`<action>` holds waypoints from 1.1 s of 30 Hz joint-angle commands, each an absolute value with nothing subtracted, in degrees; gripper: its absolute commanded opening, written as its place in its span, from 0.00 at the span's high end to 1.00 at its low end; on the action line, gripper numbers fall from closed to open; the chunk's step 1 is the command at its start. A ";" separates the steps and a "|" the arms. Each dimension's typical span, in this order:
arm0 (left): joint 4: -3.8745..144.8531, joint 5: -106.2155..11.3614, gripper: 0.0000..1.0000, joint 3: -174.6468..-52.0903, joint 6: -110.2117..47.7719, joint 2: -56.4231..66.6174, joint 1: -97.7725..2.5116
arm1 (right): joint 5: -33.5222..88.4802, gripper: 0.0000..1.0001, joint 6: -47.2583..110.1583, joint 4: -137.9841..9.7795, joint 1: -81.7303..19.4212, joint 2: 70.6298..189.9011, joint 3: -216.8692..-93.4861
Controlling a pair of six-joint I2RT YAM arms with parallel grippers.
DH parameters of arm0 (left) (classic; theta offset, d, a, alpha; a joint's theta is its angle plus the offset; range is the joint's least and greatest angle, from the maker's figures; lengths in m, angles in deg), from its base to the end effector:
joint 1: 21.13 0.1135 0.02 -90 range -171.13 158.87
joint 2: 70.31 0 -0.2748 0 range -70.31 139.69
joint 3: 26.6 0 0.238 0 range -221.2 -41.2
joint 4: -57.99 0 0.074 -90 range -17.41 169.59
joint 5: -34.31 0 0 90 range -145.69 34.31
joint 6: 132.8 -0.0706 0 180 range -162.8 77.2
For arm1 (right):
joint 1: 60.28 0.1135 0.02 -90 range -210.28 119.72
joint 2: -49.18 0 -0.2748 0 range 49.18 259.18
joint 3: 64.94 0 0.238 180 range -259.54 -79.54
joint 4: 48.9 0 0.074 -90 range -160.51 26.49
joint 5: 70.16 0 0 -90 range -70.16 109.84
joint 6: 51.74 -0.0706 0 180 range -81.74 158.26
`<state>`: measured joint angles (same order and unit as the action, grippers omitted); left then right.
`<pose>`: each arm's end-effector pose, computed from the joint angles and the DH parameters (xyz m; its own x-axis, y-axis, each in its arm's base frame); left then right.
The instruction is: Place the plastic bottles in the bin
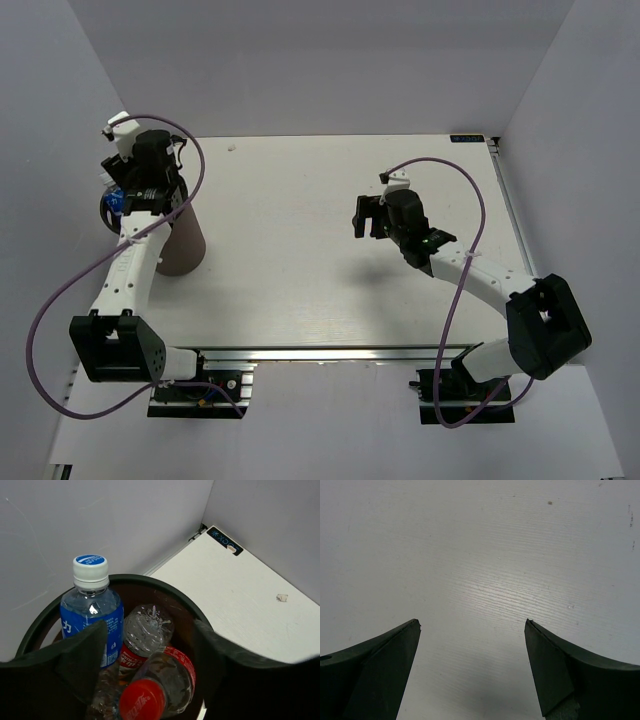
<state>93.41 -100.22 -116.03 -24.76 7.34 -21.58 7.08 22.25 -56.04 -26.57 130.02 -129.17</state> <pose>0.3085 0.0471 0.3807 -0.1841 -0.2193 -0.9581 -0.7297 0.6836 -0.0163 0.2874 0.1730 0.2592 -0.4249 0.0399 -0.9043 -0.2662 0.9493 0.1669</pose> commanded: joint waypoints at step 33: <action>83.05 -61.75 0.02 -89.02 -14.32 -20.39 -41.61 | -11.54 0.11 12.34 -65.61 -35.85 90.30 -112.15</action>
<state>84.93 -62.63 -90.30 -13.35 -19.24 -41.51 -11.47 12.94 -68.39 -36.01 88.52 -110.72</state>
